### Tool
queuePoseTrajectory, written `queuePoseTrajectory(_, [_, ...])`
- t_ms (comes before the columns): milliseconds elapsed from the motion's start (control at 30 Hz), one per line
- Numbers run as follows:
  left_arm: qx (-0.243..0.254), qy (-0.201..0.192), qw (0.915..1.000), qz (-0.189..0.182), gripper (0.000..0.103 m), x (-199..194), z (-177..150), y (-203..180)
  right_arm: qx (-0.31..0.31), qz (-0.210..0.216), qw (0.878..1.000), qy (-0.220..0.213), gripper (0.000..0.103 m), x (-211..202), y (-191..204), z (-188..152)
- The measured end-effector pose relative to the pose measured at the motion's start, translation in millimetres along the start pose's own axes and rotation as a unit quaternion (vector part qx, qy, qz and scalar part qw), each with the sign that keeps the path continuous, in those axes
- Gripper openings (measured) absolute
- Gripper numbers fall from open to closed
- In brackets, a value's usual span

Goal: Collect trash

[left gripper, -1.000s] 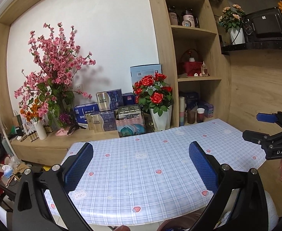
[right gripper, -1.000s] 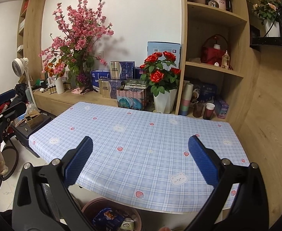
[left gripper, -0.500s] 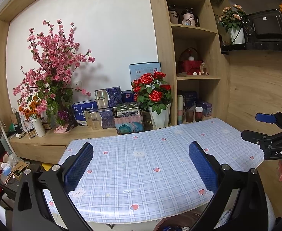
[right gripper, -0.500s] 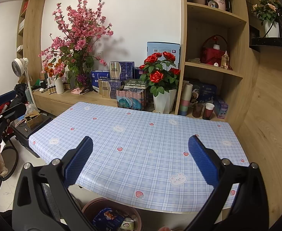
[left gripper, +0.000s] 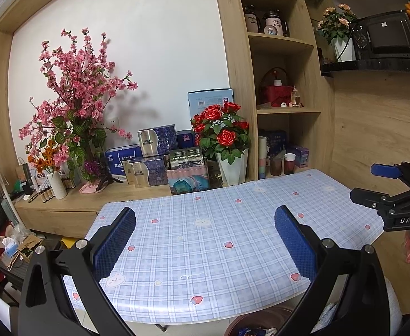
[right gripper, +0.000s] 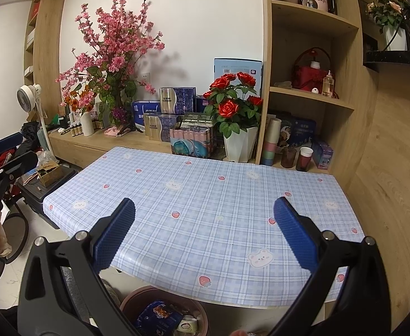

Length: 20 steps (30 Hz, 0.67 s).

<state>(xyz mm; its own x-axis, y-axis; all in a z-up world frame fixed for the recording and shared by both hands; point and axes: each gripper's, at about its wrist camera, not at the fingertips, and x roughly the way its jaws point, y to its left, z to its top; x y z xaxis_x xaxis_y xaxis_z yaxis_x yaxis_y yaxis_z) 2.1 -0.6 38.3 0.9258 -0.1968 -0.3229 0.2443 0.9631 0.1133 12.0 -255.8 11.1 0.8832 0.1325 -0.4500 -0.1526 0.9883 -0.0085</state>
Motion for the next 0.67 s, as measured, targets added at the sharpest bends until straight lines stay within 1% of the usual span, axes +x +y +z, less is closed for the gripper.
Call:
queuePoseTrajectory(233, [-0.007,0.005,0.9999,-0.008,0.097,1.6,-3.2,2.1,0.000,0.000,1.000,0.004,0.098,3.5,2.0,-4.8])
queuePoseTrajectory(667, [0.000,0.008,0.9999,0.013,0.097,1.2,-8.3,3.3,0.000,0.001,1.000,0.013,0.098,8.9,4.6,-6.1])
